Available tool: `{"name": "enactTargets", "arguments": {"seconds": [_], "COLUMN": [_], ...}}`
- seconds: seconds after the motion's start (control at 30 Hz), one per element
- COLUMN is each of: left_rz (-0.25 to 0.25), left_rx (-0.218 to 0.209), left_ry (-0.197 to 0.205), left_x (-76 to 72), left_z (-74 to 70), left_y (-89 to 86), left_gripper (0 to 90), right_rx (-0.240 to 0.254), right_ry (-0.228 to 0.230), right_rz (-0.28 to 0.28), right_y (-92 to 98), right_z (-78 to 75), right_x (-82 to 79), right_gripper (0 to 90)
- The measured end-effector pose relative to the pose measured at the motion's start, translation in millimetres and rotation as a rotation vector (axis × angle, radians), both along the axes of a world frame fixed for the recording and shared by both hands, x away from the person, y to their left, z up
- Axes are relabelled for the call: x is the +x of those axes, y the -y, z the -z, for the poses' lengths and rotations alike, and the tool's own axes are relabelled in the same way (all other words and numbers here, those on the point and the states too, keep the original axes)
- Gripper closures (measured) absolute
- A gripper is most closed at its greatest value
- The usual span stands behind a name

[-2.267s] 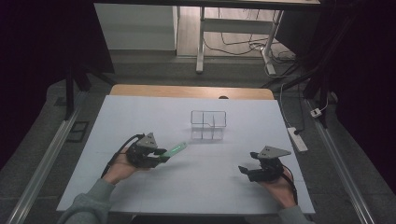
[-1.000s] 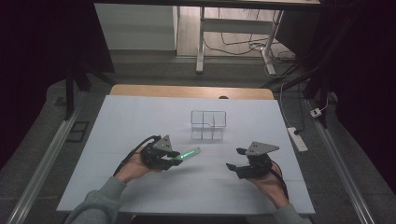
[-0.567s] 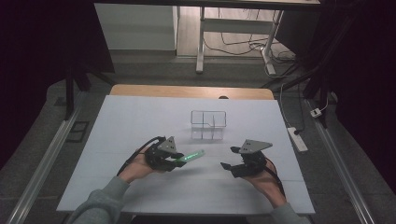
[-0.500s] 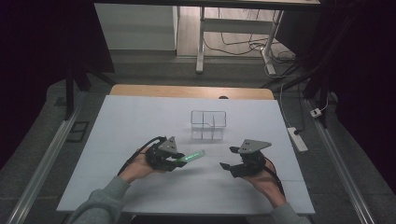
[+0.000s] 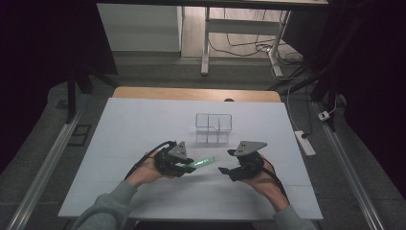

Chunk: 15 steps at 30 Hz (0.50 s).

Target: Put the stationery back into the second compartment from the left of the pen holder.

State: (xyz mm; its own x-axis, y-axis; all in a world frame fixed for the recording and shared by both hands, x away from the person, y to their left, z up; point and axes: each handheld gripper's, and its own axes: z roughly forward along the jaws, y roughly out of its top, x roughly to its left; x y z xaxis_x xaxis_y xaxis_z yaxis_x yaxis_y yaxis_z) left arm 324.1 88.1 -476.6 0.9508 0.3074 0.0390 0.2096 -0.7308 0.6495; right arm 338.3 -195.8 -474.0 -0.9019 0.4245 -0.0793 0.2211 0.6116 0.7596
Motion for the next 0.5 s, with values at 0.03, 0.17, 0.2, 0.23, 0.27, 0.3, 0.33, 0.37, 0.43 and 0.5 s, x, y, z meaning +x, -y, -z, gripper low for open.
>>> {"name": "enactTargets", "arguments": {"seconds": [0.03,0.17,0.2,0.23,0.27,0.3,0.33,0.37,0.43,0.5], "left_rz": [0.002,0.009,0.009,0.01,0.011,0.013,0.015,0.017,0.019,0.019], "left_rx": [0.0,0.013,0.016,0.019,0.024,0.03,0.036,0.039,0.051,0.065], "left_ry": [0.0,0.0,0.001,0.002,0.003,0.005,0.006,0.005,0.006,0.007], "left_x": [0.1,0.0,-0.2,-0.4,-0.8,-1.1,-1.3,-1.5,-1.8,-2.0], "left_z": [0.4,2.0,2.2,2.4,2.4,2.5,2.7,3.1,4.2,5.7], "left_y": [0.5,2.5,3.1,3.7,4.4,5.3,6.2,7.3,9.5,12.0], "left_gripper": [66.7,66.7,66.7,66.7,66.7,66.7,66.7,66.7,66.7,66.7], "right_rx": [-0.004,-0.01,-0.012,-0.013,-0.016,-0.019,-0.023,-0.023,-0.036,-0.044], "right_ry": [-0.002,-0.008,-0.007,-0.006,-0.004,-0.002,0.0,-0.001,-0.004,-0.01], "right_rz": [-0.001,-0.019,-0.028,-0.036,-0.043,-0.051,-0.058,-0.065,-0.082,-0.096], "right_y": [-1.2,-7.0,-8.9,-10.7,-12.5,-14.2,-15.9,-18.0,-22.2,-27.2], "right_z": [-0.1,-0.4,-1.0,-1.9,-3.1,-4.1,-4.7,-5.0,-5.7,-5.4], "right_x": [0.5,1.4,1.1,0.7,0.4,0.3,0.6,0.9,1.9,2.8], "right_gripper": [25.6,25.2,25.2,25.4,25.5,25.7,25.8,26.0,26.2,26.9]}}
